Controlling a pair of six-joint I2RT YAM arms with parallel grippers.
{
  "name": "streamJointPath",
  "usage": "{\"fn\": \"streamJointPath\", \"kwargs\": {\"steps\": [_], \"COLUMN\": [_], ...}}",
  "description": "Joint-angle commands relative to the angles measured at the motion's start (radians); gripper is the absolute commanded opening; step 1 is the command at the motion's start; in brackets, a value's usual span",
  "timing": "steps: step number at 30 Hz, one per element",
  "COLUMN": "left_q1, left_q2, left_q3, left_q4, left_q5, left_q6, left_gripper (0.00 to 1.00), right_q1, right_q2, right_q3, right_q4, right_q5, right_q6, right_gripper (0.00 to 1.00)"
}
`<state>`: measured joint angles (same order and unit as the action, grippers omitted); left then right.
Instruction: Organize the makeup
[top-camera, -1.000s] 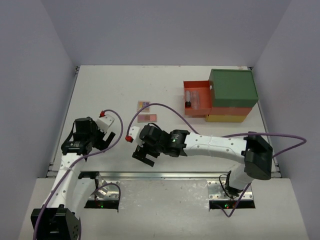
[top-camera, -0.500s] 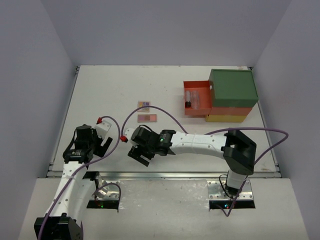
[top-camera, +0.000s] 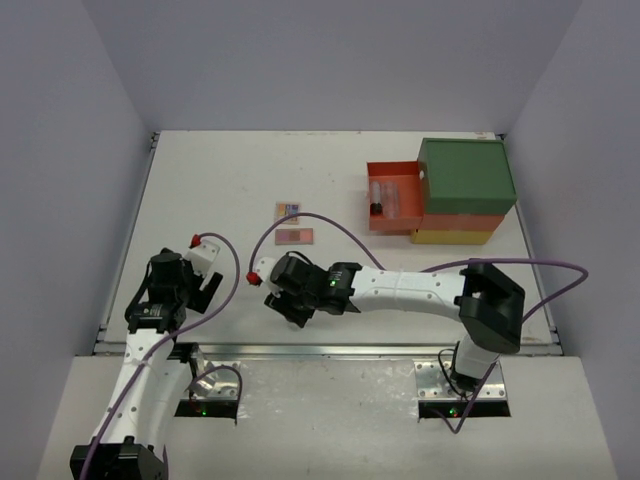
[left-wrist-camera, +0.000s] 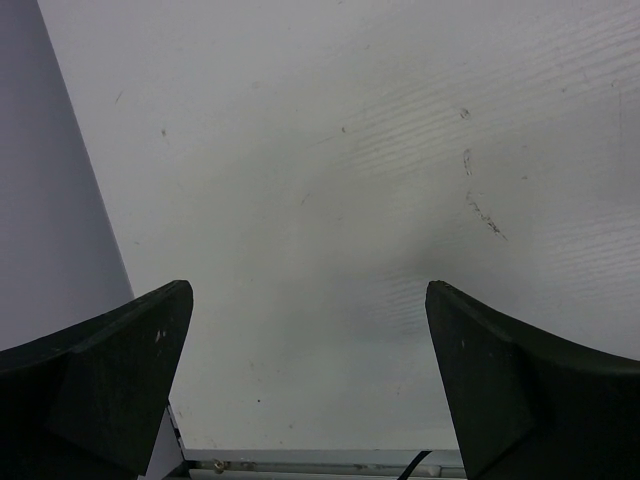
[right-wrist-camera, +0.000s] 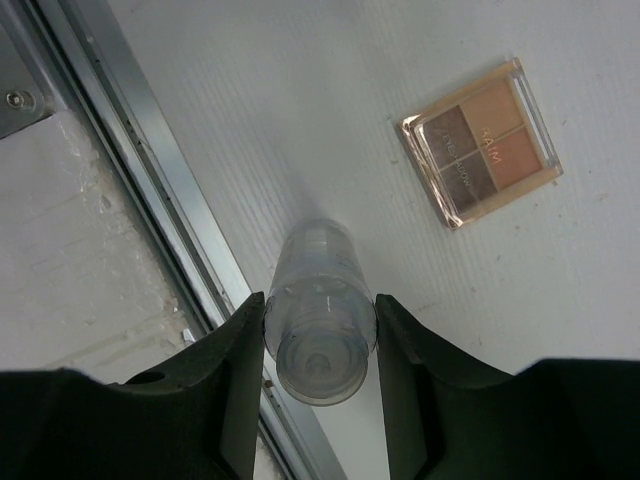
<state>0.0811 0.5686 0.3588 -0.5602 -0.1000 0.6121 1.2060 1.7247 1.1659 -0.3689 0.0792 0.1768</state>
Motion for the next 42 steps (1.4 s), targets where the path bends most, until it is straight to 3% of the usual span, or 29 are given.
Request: {"fn": "streamJointPath", "kwargs": {"steps": [1, 5, 14, 19, 22, 25, 28, 30, 32, 35, 42], "left_q1": [0.009, 0.009, 0.009, 0.009, 0.009, 0.008, 0.008, 0.011, 0.009, 0.011, 0.008], "left_q2": [-0.022, -0.005, -0.023, 0.027, -0.029, 0.066, 0.114, 0.081, 0.031, 0.011, 0.039], "left_q3": [-0.009, -0.011, 0.008, 0.074, 0.048, 0.087, 0.11, 0.102, 0.086, 0.106, 0.105], "left_q4": [0.05, 0.069, 0.071, 0.066, 0.097, 0.057, 0.09, 0.118, 0.13, 0.133, 0.169], "left_q5": [-0.03, -0.031, 0.016, -0.023, -0.017, -0.015, -0.065, 0.0, 0.073, 0.095, 0.148], "left_q6": [-0.015, -0.037, -0.069, -0.119, -0.128, -0.086, -0.149, -0.163, -0.156, -0.155, -0.152], "left_gripper": [1.0, 1.0, 1.0, 1.0, 1.0, 1.0, 1.0, 1.0, 1.0, 1.0, 1.0], "right_q1": [-0.001, -0.001, -0.04, -0.108, -0.115, -0.137, -0.282, -0.367, -0.458, -0.541, -0.583], "right_q2": [-0.113, -0.192, -0.402, -0.526, -0.572, -0.617, -0.65, -0.637, -0.592, -0.537, -0.359], "right_q3": [-0.015, -0.051, -0.06, -0.24, -0.216, -0.236, -0.267, -0.252, -0.237, -0.23, -0.181], "right_q4": [0.061, 0.057, 0.123, 0.49, 0.474, 0.491, 0.538, 0.54, 0.609, 0.667, 0.791], "right_q5": [0.032, 0.132, 0.547, 0.496, 0.53, 0.545, 0.508, 0.491, 0.505, 0.473, 0.394], "right_q6": [0.013, 0.052, 0.117, 0.018, 0.013, -0.016, -0.042, -0.103, -0.297, -0.393, -0.797], "right_gripper": [0.0, 0.0, 0.0, 0.0, 0.0, 0.0, 0.0, 0.0, 0.0, 0.0, 0.0]}}
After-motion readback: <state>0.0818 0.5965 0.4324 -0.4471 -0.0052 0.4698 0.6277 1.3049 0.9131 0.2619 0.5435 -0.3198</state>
